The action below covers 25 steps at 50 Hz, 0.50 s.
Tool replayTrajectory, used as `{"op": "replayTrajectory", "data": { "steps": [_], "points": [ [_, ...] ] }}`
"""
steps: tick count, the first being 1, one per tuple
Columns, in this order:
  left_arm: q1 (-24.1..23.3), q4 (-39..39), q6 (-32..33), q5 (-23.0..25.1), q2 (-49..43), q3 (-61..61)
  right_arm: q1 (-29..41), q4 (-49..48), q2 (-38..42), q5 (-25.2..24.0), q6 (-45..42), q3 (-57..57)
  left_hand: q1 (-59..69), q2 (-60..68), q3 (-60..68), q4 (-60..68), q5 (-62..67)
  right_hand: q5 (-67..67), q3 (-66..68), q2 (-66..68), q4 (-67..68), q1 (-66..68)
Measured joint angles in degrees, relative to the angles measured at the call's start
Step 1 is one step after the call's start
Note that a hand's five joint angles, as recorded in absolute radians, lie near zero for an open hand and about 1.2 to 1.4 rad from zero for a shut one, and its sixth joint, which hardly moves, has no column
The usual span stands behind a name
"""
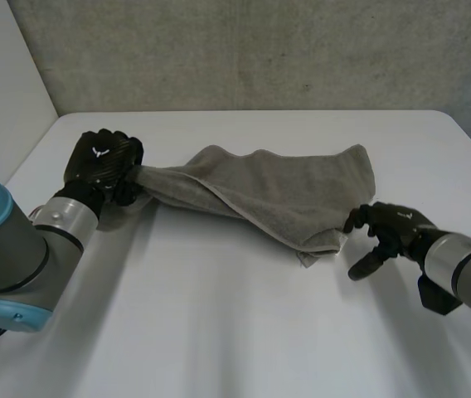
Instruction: Fold the towel.
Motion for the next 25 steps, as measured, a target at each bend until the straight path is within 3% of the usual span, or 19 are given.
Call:
{"op": "replayTrajectory", "data": {
  "steps": [14, 25],
  "points": [
    [0.0, 0.1, -1.8, 0.0, 0.8, -0.5, 0.7, -5.9, 4.5, 0.4, 6.1, 1.5, 0.0, 0.0, 0.0, 0.0, 0.0, -0.2, 0.0, 0.0, 0.0, 0.0],
    [-0.2, 0.1, -1.8, 0.1, 0.7, -1.1, 2.5, -7.8, 10.2, 5.5, 11.7, -5.0, 0.0, 0.0, 0.0, 0.0, 0.0, -0.2, 0.0, 0.0, 0.0, 0.0]
  ]
}}
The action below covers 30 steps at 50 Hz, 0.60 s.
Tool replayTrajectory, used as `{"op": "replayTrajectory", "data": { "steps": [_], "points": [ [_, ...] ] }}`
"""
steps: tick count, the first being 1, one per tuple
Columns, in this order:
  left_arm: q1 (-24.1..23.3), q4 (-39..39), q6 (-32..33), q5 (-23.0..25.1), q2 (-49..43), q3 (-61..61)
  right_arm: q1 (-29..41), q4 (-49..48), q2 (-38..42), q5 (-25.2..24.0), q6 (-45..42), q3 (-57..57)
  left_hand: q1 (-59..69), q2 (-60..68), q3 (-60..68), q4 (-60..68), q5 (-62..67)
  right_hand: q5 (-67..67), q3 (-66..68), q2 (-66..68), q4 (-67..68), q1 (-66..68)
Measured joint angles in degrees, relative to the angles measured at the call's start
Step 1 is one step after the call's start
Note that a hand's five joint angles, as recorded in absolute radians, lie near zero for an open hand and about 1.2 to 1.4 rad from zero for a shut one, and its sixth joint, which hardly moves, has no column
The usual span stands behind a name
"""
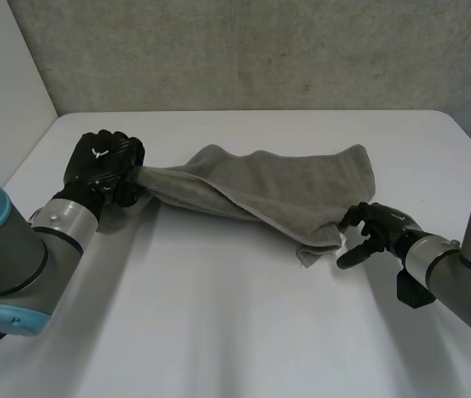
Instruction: Fold the towel.
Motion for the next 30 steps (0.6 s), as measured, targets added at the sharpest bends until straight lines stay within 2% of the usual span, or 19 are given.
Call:
{"op": "replayTrajectory", "data": {
  "steps": [16, 30],
  "points": [
    [-0.6, 0.0, 0.0, 0.0, -0.2, -0.2, 5.0, 0.0, 5.1, 3.2, 7.0, -5.4, 0.0, 0.0, 0.0, 0.0, 0.0, 0.2, 0.0, 0.0, 0.0, 0.0],
    [-1.5, -0.1, 0.0, 0.0, -0.6, -0.4, 6.1, -1.1, 7.8, 5.2, 11.9, -7.3, 0.0, 0.0, 0.0, 0.0, 0.0, 2.7, 0.9, 0.2, 0.7, 1.6]
  ]
}}
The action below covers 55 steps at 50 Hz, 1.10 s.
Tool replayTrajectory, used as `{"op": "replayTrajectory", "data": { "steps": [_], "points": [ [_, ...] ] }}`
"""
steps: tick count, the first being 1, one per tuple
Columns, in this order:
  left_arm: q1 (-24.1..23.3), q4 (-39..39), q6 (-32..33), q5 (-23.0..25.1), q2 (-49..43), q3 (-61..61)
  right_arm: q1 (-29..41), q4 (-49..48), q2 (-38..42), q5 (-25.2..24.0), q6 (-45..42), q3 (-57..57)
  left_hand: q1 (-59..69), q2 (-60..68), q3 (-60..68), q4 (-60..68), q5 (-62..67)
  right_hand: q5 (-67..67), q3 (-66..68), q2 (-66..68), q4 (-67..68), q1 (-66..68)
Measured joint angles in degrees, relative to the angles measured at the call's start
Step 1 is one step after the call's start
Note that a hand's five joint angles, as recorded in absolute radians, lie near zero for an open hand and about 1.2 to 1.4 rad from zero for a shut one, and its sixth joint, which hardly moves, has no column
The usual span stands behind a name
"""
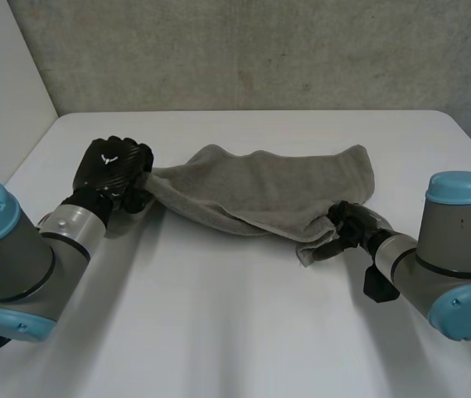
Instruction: Fold the towel.
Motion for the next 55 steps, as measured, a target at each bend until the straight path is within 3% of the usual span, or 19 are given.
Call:
{"op": "replayTrajectory", "data": {
  "steps": [16, 21, 23, 25, 31, 36, 39, 48, 53, 55],
  "points": [
    [-0.1, 0.2, 0.0, 0.3, -0.1, -1.0, 1.8, 0.0, 2.7, 0.0, 5.3, -3.7, 0.0, 0.0, 0.0, 0.0, 0.0, 2.8, 2.9, 3.3, 2.9, 2.9],
    [-0.1, 0.3, 0.0, 0.3, -0.1, -1.1, 2.0, 0.0, 3.3, 0.2, 6.7, -4.4, 0.0, 0.0, 0.0, 0.0, 0.0, 17.8, 18.1, 19.5, 18.2, 18.5],
    [-0.1, 0.2, 0.0, 0.3, -0.1, -1.1, 2.0, -0.1, 3.7, 0.5, 7.9, -4.8, 0.0, 0.0, 0.0, 0.0, 0.0, 38.7, 38.3, 39.2, 38.7, 38.6],
    [-0.1, 0.2, 0.0, 0.2, -0.1, -1.1, 2.0, -0.3, 4.0, 1.0, 8.9, -5.0, 0.0, 0.0, 0.0, 0.0, 0.0, 45.5, 45.5, 45.3, 45.6, 45.2],
    [-0.1, 0.2, 0.0, 0.2, 0.1, -1.1, 1.6, -0.8, 3.0, 4.0, 10.9, -6.0, 0.0, 0.0, 0.0, 0.0, 0.0, 46.3, 46.7, 46.1, 46.7, 45.3],
    [0.1, 0.1, 0.0, 0.1, 0.4, -1.4, -0.2, -0.9, -2.3, 7.2, 8.6, -7.2, 0.0, 0.0, 0.0, 0.0, 0.0, 46.3, 46.8, 46.2, 46.7, 45.3],
    [0.3, 0.1, 0.0, 0.2, 0.5, -1.7, -1.4, 0.0, -5.0, 7.2, 4.1, -7.9, 0.0, 0.0, 0.0, 0.0, 0.0, 46.3, 46.8, 46.2, 46.7, 45.3],
    [0.0, 0.0, 0.1, 0.3, 0.7, -2.5, -4.5, 14.4, -8.7, -0.5, -33.9, -12.2, 0.0, 0.0, 0.0, 0.0, 0.0, 46.3, 46.8, 46.2, 46.7, 45.3],
    [-1.1, -0.3, 0.3, 0.3, 0.7, -2.6, -4.8, 22.0, -7.6, -1.4, -53.5, -13.4, 0.0, 0.0, 0.0, 0.0, 0.0, 46.3, 46.8, 46.2, 46.7, 45.3],
    [-1.4, -0.4, 0.4, 0.3, 0.7, -2.7, -4.9, 22.8, -7.3, -1.3, -57.5, -13.3, 0.0, 0.0, 0.0, 0.0, 0.0, 46.3, 46.8, 46.2, 46.7, 45.3]
  ]
}}
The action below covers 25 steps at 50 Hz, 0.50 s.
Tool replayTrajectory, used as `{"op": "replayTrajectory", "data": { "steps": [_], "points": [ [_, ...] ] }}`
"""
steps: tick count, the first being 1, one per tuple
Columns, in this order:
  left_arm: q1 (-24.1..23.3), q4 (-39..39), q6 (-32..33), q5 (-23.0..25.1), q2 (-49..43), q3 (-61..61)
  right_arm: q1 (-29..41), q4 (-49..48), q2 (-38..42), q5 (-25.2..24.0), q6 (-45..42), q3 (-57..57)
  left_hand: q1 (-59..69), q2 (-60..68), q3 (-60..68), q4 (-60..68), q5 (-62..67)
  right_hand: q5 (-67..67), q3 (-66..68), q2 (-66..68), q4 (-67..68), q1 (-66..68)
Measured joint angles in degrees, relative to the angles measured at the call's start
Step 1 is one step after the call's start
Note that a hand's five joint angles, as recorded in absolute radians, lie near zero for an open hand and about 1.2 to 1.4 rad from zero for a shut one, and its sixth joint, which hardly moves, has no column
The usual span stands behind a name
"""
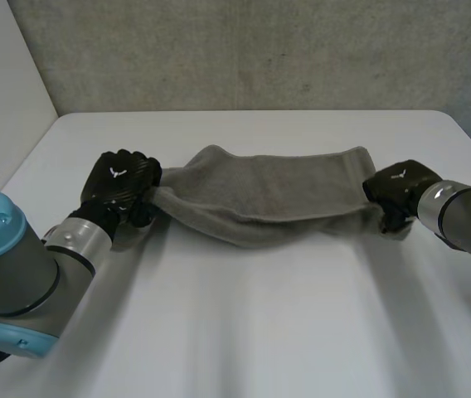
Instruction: Fold the towel.
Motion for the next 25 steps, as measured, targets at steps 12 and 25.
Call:
{"op": "replayTrajectory", "data": {
  "steps": [12, 25],
  "points": [
    [-0.7, -0.7, 0.3, 0.1, -0.6, -0.8, -0.5, -5.3, 1.1, 0.3, -11.3, 3.6, 0.0, 0.0, 0.0, 0.0, 0.0, -57.1, -55.4, -54.9, -55.5, -54.0],
    [-0.7, -0.7, 0.3, 0.1, -0.9, -0.9, -0.9, -8.9, -3.2, 0.4, -0.9, 14.5, 0.0, 0.0, 0.0, 0.0, 0.0, -58.4, -56.1, -55.1, -56.5, -54.6]
  ]
}}
